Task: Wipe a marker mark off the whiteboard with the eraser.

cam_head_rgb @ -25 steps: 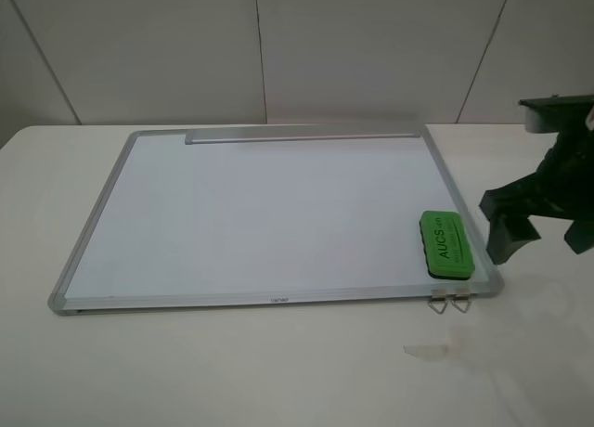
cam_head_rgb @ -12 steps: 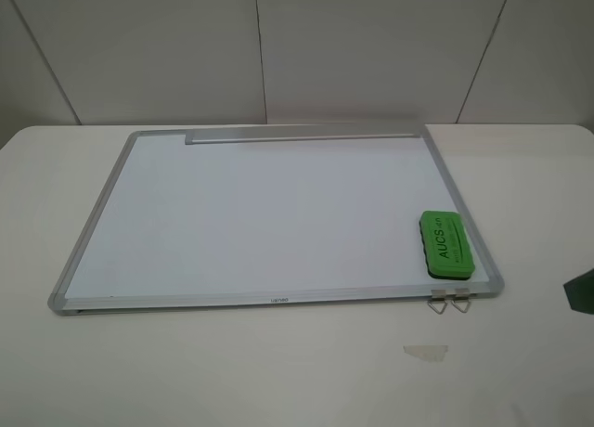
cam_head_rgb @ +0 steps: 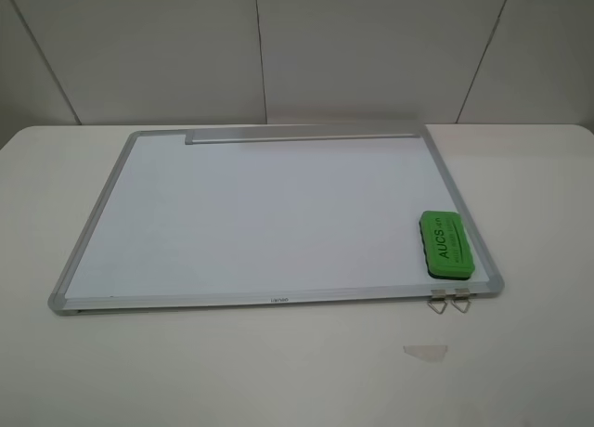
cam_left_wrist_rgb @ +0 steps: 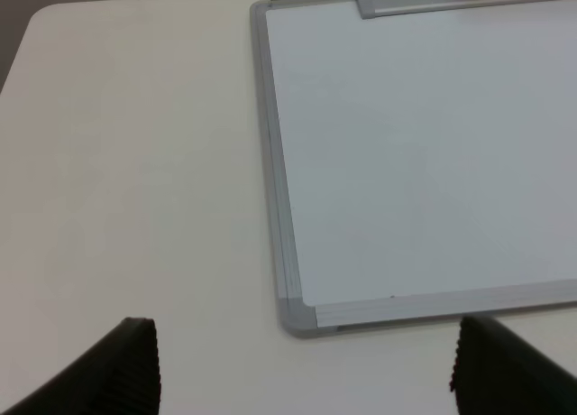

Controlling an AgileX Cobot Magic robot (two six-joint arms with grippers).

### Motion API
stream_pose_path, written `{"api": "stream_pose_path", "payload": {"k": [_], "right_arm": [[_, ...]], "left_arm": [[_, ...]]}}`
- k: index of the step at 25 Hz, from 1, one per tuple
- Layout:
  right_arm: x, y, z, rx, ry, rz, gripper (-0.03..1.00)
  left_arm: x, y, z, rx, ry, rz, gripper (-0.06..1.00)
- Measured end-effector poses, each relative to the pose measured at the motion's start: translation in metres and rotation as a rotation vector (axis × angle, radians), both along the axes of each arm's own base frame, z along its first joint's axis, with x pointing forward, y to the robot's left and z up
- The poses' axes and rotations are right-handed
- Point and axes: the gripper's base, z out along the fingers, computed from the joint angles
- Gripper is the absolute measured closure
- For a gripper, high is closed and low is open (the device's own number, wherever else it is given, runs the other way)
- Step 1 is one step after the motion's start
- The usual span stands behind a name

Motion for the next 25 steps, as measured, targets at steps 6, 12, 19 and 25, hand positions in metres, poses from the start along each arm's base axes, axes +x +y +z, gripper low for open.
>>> {"api": "stream_pose_path", "payload": {"k": [6, 12, 19, 25], "right_arm": [[0.000, -0.006, 0.000, 0.000, 0.000, -0.095, 0.16], [-0.007, -0.011, 0.003, 0.004, -0.051, -0.166, 0.16], [-0.040, -0.013, 0.010, 0.033, -0.254, -0.166, 0.16], [-0.067, -0.014, 0.011, 0.057, -0.423, -0.164, 0.16]], "left_arm": [[0.000, 0.000, 0.000, 0.000, 0.000, 0.000, 0.26], [0.000, 0.000, 0.000, 0.000, 0.000, 0.000, 0.26], [0.000, 0.000, 0.000, 0.000, 0.000, 0.000, 0.26], [0.000, 0.000, 0.000, 0.000, 0.000, 0.000, 0.26]]}}
